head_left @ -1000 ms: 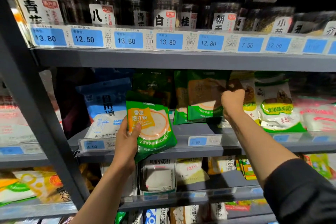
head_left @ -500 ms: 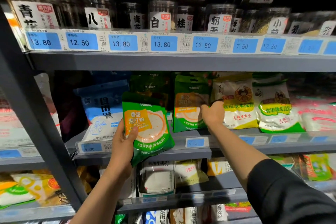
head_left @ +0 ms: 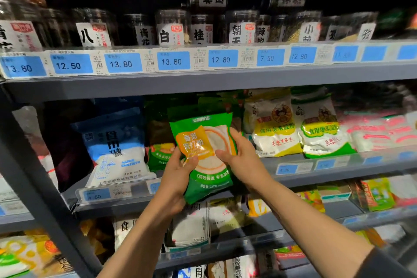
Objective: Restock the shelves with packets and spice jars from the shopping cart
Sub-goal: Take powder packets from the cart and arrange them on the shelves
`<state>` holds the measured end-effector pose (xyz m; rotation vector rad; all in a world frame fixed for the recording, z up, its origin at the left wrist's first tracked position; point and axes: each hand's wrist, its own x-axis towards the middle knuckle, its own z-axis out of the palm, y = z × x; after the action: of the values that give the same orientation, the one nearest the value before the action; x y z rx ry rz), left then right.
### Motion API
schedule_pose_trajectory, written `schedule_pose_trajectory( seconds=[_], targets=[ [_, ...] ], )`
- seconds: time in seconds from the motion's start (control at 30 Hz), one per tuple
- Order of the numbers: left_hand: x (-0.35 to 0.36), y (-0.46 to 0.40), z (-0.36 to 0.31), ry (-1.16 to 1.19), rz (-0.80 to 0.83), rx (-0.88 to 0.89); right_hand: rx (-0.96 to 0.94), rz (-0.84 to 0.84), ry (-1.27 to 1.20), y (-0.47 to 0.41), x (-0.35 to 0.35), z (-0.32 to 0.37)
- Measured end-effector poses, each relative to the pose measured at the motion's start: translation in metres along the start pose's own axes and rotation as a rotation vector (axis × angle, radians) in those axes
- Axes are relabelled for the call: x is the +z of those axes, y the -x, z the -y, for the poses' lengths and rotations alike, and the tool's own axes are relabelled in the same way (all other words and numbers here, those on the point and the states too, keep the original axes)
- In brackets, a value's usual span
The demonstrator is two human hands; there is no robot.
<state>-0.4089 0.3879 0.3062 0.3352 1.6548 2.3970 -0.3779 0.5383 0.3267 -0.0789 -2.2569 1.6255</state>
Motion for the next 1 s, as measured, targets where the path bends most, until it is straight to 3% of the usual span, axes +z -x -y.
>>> schedule_pose_trajectory(
  seconds=[0.1,0.2,0.37,0.57,0.67,0.77,0.87,1.0],
  targets=[
    [0.019,-0.013,-0.003,-0.147,0.039,0.086,-0.106,-0.065,-0.003,-0.005,-0.018,0.002],
    [0.034,-0.032,-0.014,-0.260,0.091,0.147,-0.084,-0.119,-0.041,-0.026,-0.031,0.005],
    [0.040,-0.073,-0.010,-0.437,-0.048,0.084,0.013,-0.264,0.035,-0.056,-0.036,-0.003],
    [0.023,-0.085,0.014,-0.751,-0.141,0.062,0.169,-0.179,0.395,-0.064,-0.034,-0.038],
    [0.023,-0.080,0.011,-1.079,-0.152,0.097,0.183,-0.208,0.551,-0.060,-0.037,-0.037],
    [0.022,-0.079,0.007,-1.331,-0.113,0.067,0.192,-0.066,0.616,-0.060,-0.041,-0.041],
    [0.024,-0.082,0.006,-1.355,-0.055,0.125,0.182,0.018,0.675,-0.063,-0.042,-0.046],
    [0.021,-0.084,0.006,-1.258,-0.011,0.155,0.216,-0.003,0.731,-0.063,-0.037,-0.044]
  ],
)
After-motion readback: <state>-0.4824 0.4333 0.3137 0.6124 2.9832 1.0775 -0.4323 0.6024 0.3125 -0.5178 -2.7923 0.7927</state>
